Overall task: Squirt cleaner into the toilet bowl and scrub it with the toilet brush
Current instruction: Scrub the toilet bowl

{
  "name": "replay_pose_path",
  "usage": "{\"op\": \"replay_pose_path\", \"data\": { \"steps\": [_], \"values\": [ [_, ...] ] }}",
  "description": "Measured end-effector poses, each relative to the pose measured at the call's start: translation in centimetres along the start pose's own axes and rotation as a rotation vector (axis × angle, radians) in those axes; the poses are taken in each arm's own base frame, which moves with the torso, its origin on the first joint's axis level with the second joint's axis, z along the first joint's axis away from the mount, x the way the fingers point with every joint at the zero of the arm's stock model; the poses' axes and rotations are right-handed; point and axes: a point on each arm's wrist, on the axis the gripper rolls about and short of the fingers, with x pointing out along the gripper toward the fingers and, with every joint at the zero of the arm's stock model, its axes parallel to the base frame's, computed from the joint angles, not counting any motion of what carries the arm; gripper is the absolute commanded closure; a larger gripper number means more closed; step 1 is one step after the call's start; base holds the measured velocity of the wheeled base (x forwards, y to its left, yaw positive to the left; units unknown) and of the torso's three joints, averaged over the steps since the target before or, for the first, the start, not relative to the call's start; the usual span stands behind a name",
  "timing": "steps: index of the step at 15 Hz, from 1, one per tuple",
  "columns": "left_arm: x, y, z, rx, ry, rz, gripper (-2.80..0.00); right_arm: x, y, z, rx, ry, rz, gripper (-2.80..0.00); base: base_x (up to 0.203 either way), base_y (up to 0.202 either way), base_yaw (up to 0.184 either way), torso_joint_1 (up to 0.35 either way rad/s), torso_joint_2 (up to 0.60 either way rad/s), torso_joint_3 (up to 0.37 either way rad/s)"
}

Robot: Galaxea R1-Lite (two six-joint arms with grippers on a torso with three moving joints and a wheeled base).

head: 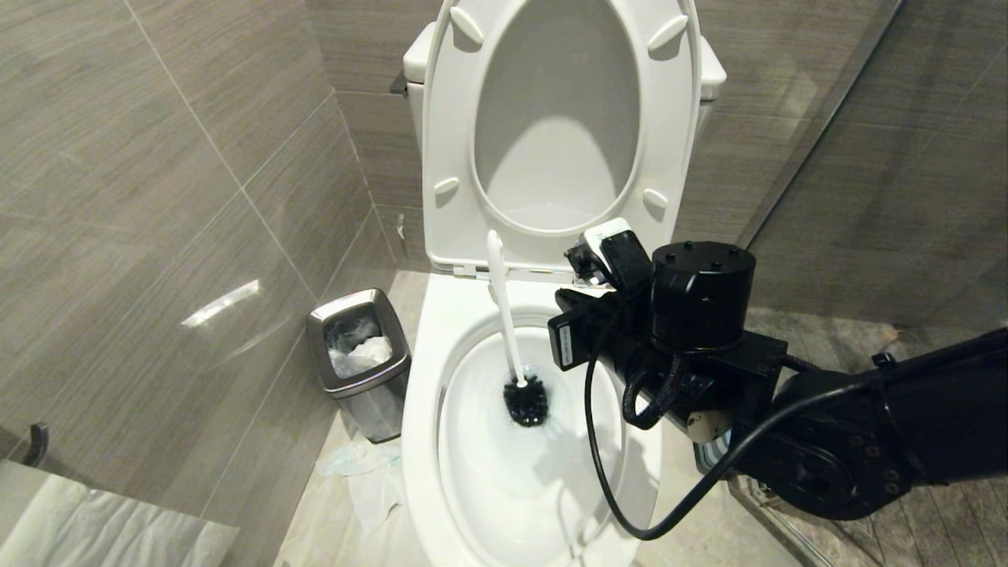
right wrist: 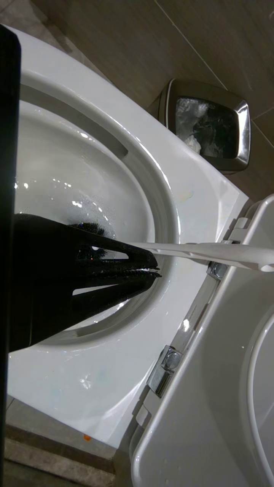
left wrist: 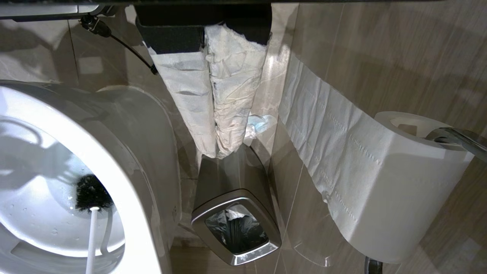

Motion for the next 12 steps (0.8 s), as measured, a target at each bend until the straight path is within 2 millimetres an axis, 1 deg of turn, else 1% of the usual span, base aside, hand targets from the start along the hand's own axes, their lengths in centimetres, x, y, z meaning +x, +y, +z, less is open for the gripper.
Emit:
{"op": "replay_pose_path", "data": {
  "steps": [3,4,6,8,12],
  "values": [
    [0.0,0.0,0.0,0.0,0.0,0.0,0.0,0.1,0.2,-0.2,-0.024,0.005,-0.002,0.0,0.0,0.0,0.0,0.0,0.0,0.0],
    [0.0,0.0,0.0,0.0,0.0,0.0,0.0,0.2,0.2,-0.3,-0.036,0.009,-0.003,-2.8,0.0,0.0,0.0,0.0,0.0,0.0],
    [0.0,0.0,0.0,0.0,0.0,0.0,0.0,0.5,0.4,-0.6,-0.046,0.014,-0.005,-2.8,0.0,0.0,0.0,0.0,0.0,0.0],
    [0.0,0.0,0.0,0.0,0.001,0.0,0.0,1.3,0.6,-0.6,-0.047,0.01,-0.027,-2.8,0.0,0.0,0.0,0.0,0.0,0.0],
    [0.0,0.0,0.0,0.0,0.0,-0.001,0.0,4.0,1.3,-0.3,-0.118,-0.055,-0.098,-2.8,0.0,0.0,0.0,0.0,0.0,0.0]
  ]
}}
